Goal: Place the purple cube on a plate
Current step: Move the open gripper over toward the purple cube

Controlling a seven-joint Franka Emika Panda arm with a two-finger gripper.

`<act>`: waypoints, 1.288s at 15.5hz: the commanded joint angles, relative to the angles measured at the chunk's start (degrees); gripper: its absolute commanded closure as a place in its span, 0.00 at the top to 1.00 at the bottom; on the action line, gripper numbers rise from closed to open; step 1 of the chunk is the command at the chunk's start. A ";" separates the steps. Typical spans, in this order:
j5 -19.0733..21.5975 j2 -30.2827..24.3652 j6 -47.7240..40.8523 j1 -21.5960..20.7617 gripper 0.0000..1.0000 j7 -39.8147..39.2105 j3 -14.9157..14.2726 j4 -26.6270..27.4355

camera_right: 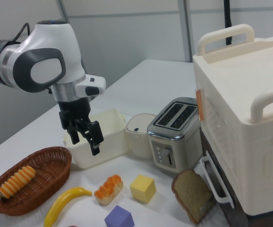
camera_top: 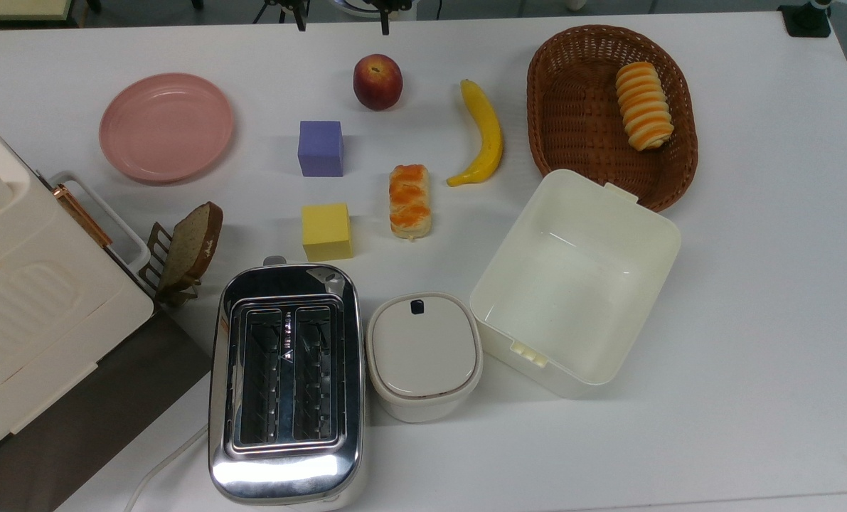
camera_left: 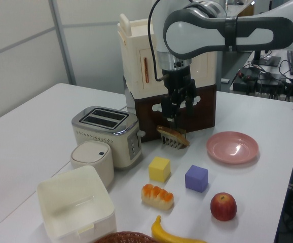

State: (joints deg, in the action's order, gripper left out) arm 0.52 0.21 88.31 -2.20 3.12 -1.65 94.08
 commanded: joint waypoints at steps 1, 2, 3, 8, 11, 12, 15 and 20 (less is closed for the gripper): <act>0.35 0.58 2.74 0.09 1.00 0.49 0.07 0.05; 0.35 1.01 3.27 0.00 1.00 0.49 0.07 0.05; 0.27 1.37 3.71 -0.09 1.00 0.49 0.07 0.05; 0.27 2.86 7.93 0.09 1.00 0.49 0.07 0.14; 0.27 2.86 10.48 0.35 1.00 0.66 0.07 0.31; 0.27 2.95 11.18 0.61 1.00 0.66 0.07 0.31; 0.27 2.86 13.38 1.05 1.00 2.59 0.07 0.84; -0.08 2.78 13.12 0.97 1.00 2.60 -0.02 1.62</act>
State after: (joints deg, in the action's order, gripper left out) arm 0.52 3.70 100.35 -1.10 4.35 -1.70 94.06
